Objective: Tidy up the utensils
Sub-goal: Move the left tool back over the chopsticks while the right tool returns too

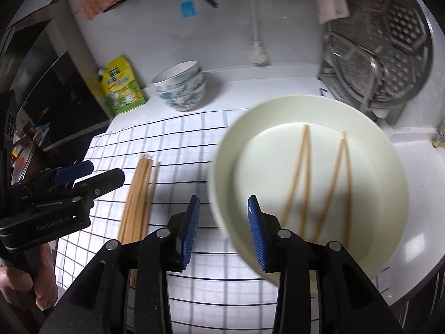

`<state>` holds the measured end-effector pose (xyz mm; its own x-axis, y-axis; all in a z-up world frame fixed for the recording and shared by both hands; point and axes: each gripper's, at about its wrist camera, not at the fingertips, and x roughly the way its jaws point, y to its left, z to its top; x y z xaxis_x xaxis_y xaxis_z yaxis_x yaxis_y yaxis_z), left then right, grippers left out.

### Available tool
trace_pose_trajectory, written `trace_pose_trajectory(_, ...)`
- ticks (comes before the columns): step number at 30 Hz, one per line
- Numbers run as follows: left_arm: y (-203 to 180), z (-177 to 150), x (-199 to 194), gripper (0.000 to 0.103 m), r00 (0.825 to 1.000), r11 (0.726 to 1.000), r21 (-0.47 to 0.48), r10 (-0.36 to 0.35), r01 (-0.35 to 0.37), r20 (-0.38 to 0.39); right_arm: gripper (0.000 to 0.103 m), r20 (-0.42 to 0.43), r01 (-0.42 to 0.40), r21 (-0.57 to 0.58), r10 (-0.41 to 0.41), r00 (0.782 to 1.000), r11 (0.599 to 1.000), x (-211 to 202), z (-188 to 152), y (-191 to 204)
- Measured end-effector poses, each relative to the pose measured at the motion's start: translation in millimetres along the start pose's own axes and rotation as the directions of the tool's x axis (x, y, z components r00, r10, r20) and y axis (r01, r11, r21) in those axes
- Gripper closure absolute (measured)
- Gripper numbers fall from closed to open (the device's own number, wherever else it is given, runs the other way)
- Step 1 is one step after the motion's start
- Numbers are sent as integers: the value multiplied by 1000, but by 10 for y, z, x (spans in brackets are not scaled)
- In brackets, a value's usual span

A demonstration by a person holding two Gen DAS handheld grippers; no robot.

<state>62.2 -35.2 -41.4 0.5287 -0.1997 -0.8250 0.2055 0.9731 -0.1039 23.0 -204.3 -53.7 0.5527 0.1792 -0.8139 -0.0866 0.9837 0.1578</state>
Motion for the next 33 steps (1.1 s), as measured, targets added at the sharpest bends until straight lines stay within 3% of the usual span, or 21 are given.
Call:
trace_pose_trajectory(15,873,-388,113,26,996,995,-73,68,-72,-63,60,-100,-55,-84,46,994,995,492,-221,845)
trace_pose_trajectory(21,1113,-552,270,24,992,992,-89,76,-86,-105,54,-148,-57,-71,46,988,996,733,-376,972)
trace_pose_trajectory(33,1281,-732,502,16,985,992,-89,72,-87,-159,53,-207,2,-51,-13,978,999,1042,-641,1027)
